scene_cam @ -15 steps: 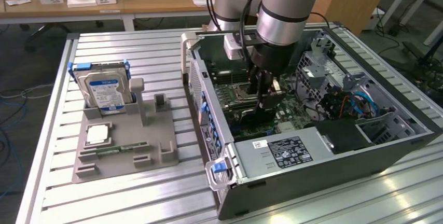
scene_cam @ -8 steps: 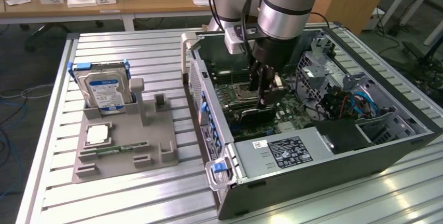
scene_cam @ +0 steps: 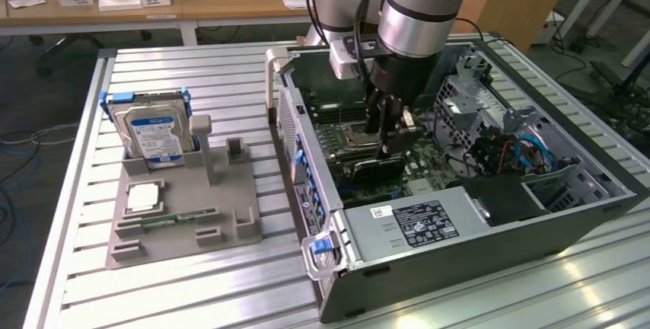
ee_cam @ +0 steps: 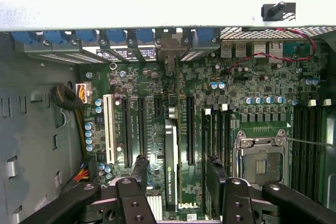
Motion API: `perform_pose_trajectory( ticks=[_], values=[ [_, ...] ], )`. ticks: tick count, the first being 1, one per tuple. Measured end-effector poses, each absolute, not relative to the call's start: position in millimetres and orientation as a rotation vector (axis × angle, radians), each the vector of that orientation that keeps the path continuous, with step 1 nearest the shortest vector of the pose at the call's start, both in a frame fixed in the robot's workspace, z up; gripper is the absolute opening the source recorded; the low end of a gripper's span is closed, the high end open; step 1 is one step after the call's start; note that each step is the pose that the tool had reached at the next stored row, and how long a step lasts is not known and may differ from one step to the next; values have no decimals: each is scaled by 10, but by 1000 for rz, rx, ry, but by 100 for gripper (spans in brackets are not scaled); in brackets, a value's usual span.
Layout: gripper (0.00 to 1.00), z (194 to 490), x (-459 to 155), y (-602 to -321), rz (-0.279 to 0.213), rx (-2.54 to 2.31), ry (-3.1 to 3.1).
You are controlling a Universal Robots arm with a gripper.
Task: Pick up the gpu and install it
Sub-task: 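Press down on the gpu until it lock into place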
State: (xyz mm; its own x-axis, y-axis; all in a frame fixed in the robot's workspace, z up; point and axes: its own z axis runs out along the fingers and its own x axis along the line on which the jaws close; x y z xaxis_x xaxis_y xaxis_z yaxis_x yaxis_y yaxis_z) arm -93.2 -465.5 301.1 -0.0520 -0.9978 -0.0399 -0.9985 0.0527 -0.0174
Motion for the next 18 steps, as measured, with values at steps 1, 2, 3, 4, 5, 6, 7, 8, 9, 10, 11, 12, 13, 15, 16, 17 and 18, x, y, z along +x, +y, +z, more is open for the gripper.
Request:
perform_pose_trajectory(
  ticks=[1, 2, 3, 4, 5, 6, 7, 8, 9, 10, 11, 12, 13, 15, 16, 17, 18],
  values=[
    [58, 3011, -932, -4655, 23, -2134, 2249],
    [58, 3011, -932, -4655, 23, -2134, 2249],
    [58, 3011, -932, -4655, 23, -2134, 2249],
    [58, 3011, -932, -4655, 23, -2134, 2249],
    [58, 3011, -932, -4655, 23, -2134, 2249],
    [58, 3011, -932, -4655, 23, -2134, 2249],
    [56, 3011, -932, -4655, 23, -2134, 2249],
    [50, 3011, -932, -4655, 23, -2134, 2249],
    [50, 3011, -932, -4655, 23, -2134, 2249],
    [44, 3011, -932, -4655, 23, -2134, 2249],
    [38, 3011, -932, -4655, 23, -2134, 2249],
    [38, 3011, -932, -4655, 23, -2134, 2249],
    [32, 3011, -932, -4655, 23, -2134, 2249],
    [26, 3011, -932, -4655, 23, -2134, 2249],
    [20, 3011, -932, -4655, 23, -2134, 2249],
    [15, 3011, -932, -4655, 23, -2134, 2249],
    [11, 3011, -932, -4655, 23, -2134, 2249]
  ],
)
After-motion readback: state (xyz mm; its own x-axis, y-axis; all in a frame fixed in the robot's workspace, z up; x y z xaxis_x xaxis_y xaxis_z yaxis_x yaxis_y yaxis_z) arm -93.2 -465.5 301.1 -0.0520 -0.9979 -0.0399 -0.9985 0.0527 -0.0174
